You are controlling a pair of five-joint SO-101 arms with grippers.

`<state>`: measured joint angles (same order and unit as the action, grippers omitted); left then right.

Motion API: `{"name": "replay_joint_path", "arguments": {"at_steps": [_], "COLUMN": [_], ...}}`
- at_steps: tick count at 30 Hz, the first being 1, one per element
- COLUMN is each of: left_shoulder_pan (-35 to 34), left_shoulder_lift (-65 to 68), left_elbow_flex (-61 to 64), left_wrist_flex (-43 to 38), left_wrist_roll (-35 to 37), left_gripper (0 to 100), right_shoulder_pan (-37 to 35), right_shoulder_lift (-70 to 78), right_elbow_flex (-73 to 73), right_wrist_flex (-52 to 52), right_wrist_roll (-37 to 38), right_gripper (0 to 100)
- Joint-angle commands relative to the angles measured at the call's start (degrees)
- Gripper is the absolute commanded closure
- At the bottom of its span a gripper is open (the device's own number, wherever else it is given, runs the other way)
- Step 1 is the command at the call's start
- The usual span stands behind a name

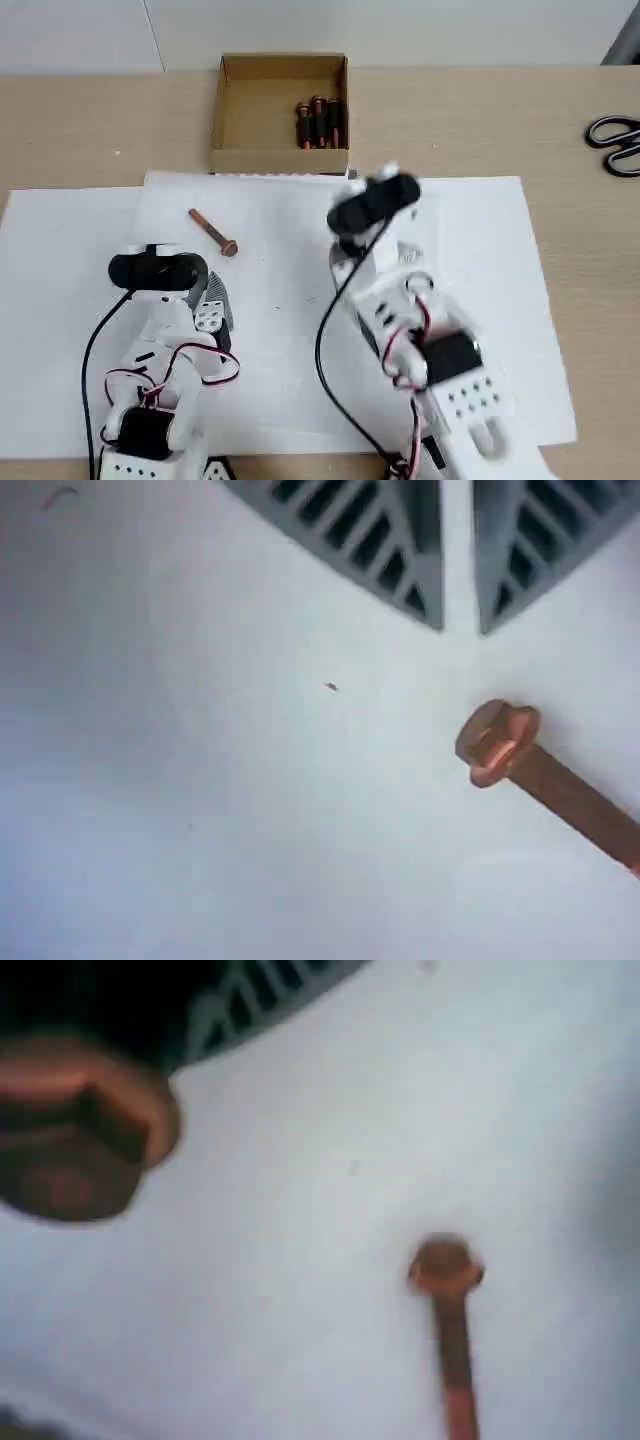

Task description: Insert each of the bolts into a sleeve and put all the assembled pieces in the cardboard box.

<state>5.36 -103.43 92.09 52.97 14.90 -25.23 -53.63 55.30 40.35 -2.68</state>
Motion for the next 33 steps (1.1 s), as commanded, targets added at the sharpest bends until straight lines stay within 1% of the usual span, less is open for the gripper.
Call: {"name": "replay_joint_path", "arguments": {"at_steps": [1, 6, 10, 15, 21, 26, 33], "left_shoulder_pan": [-0.3, -0.3, -0.4, 0.0, -0.3, -0.3, 0.0], "left_shoulder_lift": [-0.6, -0.6, -0.5, -0.5, -0.5, -0.5, -0.5], "left_elbow_flex": [1.2, 4.2, 4.3, 4.2, 4.2, 4.2, 4.2], "left_wrist_flex": [-3.5, -4.2, -3.8, -1.9, -1.9, -1.8, -1.8], "left_wrist_roll": [-0.4, -0.4, -0.4, -4.1, -4.2, -4.2, -4.4], "left_gripper": [99, 99, 99, 99, 99, 99, 99], "right_shoulder_pan": [1.9, 2.2, 2.5, 3.9, 4.2, 4.2, 4.3], "right_shoulder_lift": [11.1, 25.1, 35.9, 50.9, 69.9, 85.4, 100.7], "right_elbow_flex": [-13.1, -27.6, -38.6, -51.9, -68.0, -80.9, -94.6], "right_wrist_flex": [-2.3, -2.3, -2.4, -7.7, -13.2, -18.7, -19.5], "right_wrist_roll": [-0.7, -0.6, -0.6, -0.5, 3.7, 5.7, 6.1], "right_gripper": [99.5, 99.5, 99.5, 99.5, 99.5, 99.5, 99.1]}}
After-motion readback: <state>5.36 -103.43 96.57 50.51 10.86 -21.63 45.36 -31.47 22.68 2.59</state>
